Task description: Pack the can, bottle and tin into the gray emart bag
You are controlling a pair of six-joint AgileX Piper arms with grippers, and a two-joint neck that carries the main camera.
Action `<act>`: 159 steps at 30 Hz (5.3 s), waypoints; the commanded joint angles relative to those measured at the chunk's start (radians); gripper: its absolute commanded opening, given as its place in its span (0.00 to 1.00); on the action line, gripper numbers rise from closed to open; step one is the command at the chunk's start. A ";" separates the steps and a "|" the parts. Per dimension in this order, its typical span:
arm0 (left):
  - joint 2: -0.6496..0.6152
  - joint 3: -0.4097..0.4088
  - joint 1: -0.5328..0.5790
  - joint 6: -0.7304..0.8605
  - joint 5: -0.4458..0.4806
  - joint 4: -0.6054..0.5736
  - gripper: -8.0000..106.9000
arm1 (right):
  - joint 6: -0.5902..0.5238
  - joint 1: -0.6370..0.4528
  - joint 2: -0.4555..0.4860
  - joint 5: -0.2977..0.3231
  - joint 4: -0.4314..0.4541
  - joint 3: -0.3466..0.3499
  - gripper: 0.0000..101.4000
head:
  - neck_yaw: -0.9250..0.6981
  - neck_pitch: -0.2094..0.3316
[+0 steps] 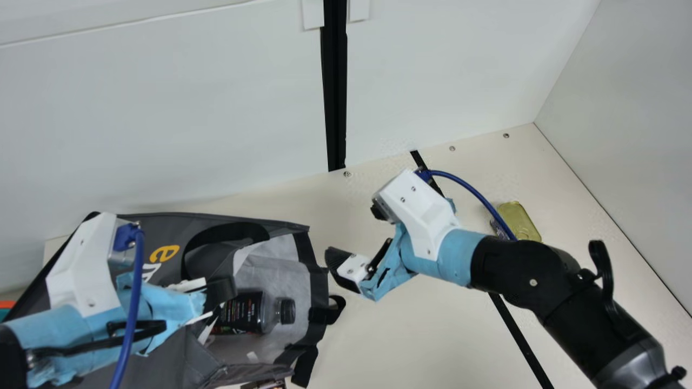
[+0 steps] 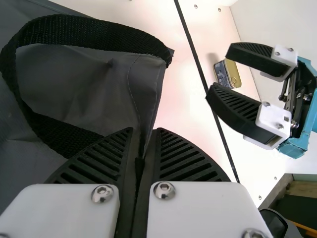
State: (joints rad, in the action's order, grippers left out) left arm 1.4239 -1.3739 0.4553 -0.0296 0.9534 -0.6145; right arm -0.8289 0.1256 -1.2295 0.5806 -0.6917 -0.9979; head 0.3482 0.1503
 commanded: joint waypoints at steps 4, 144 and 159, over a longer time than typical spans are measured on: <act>0.000 0.000 0.000 0.000 0.000 0.000 0.16 | 0.018 -0.026 0.024 0.004 0.041 0.006 0.90 | 0.001 0.024; 0.000 0.000 0.000 0.000 0.000 0.000 0.16 | 0.633 -0.512 0.349 0.639 0.755 -0.273 0.90 | 0.001 0.024; 0.000 0.000 0.000 0.000 0.000 0.000 0.16 | 0.633 -0.504 0.305 0.639 0.757 -0.300 0.90 | 0.001 0.024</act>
State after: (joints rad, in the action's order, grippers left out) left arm 1.4239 -1.3739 0.4553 -0.0296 0.9534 -0.6145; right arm -0.1943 -0.3797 -0.9215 1.2191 0.0639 -1.2969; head 0.3482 0.1519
